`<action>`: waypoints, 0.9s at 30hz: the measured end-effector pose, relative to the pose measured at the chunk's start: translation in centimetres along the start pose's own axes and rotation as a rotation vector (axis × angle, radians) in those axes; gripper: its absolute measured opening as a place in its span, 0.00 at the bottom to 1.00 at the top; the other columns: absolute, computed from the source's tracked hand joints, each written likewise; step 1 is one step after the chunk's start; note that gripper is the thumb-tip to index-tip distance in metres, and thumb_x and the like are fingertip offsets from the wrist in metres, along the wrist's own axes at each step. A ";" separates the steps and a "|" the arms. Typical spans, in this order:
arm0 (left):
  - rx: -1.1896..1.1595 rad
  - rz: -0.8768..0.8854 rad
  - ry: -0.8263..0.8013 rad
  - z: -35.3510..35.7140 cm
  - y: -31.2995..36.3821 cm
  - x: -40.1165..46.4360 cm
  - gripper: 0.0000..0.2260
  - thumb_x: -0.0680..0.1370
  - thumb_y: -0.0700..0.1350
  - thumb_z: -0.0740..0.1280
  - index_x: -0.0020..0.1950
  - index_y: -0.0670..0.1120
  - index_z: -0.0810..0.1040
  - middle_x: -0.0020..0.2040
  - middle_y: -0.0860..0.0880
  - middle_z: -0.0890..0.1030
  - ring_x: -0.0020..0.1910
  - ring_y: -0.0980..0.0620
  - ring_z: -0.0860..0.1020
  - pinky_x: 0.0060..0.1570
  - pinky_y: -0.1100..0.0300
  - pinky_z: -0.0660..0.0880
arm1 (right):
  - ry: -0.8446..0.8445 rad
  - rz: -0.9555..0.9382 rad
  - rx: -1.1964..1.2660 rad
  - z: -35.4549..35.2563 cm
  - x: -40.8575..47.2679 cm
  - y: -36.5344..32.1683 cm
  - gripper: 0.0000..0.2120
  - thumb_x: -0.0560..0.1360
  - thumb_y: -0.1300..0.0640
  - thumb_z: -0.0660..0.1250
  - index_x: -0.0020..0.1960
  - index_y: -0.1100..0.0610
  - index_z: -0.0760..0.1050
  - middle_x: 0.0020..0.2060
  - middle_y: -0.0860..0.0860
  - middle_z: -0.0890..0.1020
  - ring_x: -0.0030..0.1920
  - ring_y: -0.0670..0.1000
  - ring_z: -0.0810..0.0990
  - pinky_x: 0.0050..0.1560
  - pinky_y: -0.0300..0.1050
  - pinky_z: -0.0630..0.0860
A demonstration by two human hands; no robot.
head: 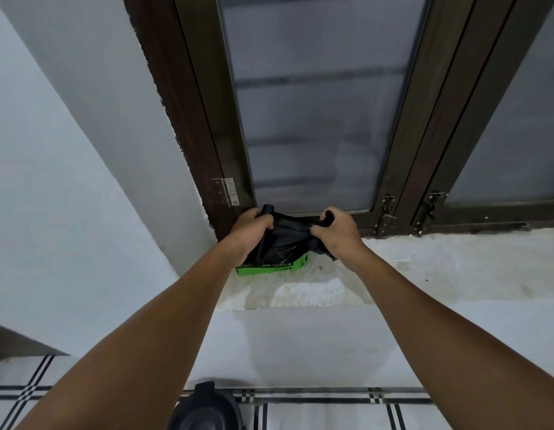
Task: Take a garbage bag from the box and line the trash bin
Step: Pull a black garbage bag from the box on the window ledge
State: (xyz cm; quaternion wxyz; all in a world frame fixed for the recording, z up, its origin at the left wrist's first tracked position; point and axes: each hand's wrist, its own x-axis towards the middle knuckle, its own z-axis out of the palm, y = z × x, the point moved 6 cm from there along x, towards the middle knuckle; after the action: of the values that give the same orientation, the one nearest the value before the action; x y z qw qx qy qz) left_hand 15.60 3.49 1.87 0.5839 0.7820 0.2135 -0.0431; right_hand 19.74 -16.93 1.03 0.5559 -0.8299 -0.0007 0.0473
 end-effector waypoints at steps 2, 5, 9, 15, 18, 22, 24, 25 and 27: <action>0.006 -0.037 0.004 -0.1 -0.2 0.1 0.11 0.68 0.49 0.62 0.46 0.49 0.78 0.52 0.40 0.80 0.53 0.39 0.78 0.49 0.48 0.73 | 0.018 0.017 0.071 -0.1 0.1 0.1 0.13 0.75 0.67 0.69 0.41 0.53 0.70 0.37 0.56 0.76 0.33 0.56 0.75 0.19 0.37 0.65; -0.053 -0.093 0.003 -0.1 -0.6 0.1 0.11 0.70 0.51 0.60 0.47 0.49 0.77 0.49 0.41 0.77 0.49 0.42 0.76 0.47 0.49 0.69 | 0.059 0.035 0.129 -0.2 0.3 0.2 0.15 0.77 0.69 0.65 0.43 0.49 0.71 0.43 0.52 0.77 0.41 0.57 0.78 0.27 0.39 0.68; -0.105 -0.061 -0.032 0.3 -0.7 0.3 0.11 0.77 0.52 0.66 0.56 0.50 0.81 0.53 0.45 0.83 0.52 0.43 0.82 0.54 0.48 0.79 | 0.070 0.114 0.208 -0.3 0.2 0.2 0.10 0.81 0.65 0.59 0.48 0.52 0.74 0.46 0.52 0.78 0.41 0.53 0.76 0.33 0.42 0.71; -0.032 0.016 -0.082 0.7 -0.9 0.8 0.18 0.74 0.45 0.73 0.64 0.50 0.80 0.54 0.45 0.85 0.52 0.44 0.85 0.57 0.47 0.82 | -0.096 0.032 0.145 0.3 -0.2 0.0 0.18 0.71 0.44 0.77 0.44 0.59 0.80 0.39 0.51 0.85 0.41 0.51 0.84 0.44 0.47 0.78; -0.040 0.000 -0.064 0.5 -0.5 0.4 0.08 0.76 0.45 0.68 0.53 0.49 0.83 0.49 0.44 0.84 0.49 0.43 0.83 0.51 0.50 0.78 | -0.157 -0.013 -0.027 0.7 -0.2 0.1 0.19 0.67 0.44 0.81 0.46 0.58 0.83 0.40 0.50 0.86 0.41 0.50 0.84 0.39 0.42 0.77; -0.047 -0.061 -0.020 0.0 -0.5 0.0 0.06 0.76 0.49 0.64 0.47 0.51 0.79 0.49 0.43 0.81 0.48 0.41 0.79 0.49 0.51 0.72 | -0.162 0.012 -0.011 0.7 0.0 0.1 0.12 0.71 0.54 0.80 0.47 0.60 0.82 0.41 0.54 0.83 0.37 0.52 0.82 0.30 0.39 0.76; -0.076 -0.079 -0.025 0.0 -0.6 0.0 0.06 0.78 0.49 0.62 0.47 0.50 0.78 0.47 0.43 0.80 0.45 0.42 0.78 0.46 0.53 0.71 | -0.138 0.041 0.036 0.5 -0.1 0.0 0.08 0.72 0.56 0.77 0.41 0.56 0.79 0.36 0.54 0.80 0.32 0.53 0.78 0.27 0.42 0.73; -0.087 -0.079 -0.031 0.0 -0.6 0.0 0.07 0.79 0.49 0.62 0.47 0.49 0.78 0.46 0.43 0.80 0.44 0.43 0.78 0.45 0.54 0.71 | -0.136 0.070 0.072 0.4 -0.1 0.0 0.09 0.72 0.57 0.75 0.38 0.55 0.76 0.32 0.55 0.76 0.28 0.54 0.74 0.25 0.42 0.69; -0.103 -0.051 -0.054 0.2 -0.7 0.3 0.07 0.80 0.50 0.64 0.49 0.49 0.80 0.48 0.43 0.83 0.45 0.43 0.81 0.47 0.53 0.75 | -0.153 0.121 0.136 0.5 -0.1 0.0 0.09 0.73 0.60 0.70 0.38 0.54 0.71 0.28 0.56 0.72 0.24 0.54 0.72 0.25 0.41 0.64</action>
State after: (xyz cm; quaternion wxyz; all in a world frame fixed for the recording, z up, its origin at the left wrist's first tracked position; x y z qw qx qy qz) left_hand 15.64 3.56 1.08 0.6277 0.7437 0.2197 -0.0679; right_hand 19.57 -16.49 0.85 0.6052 -0.7829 0.0100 0.1439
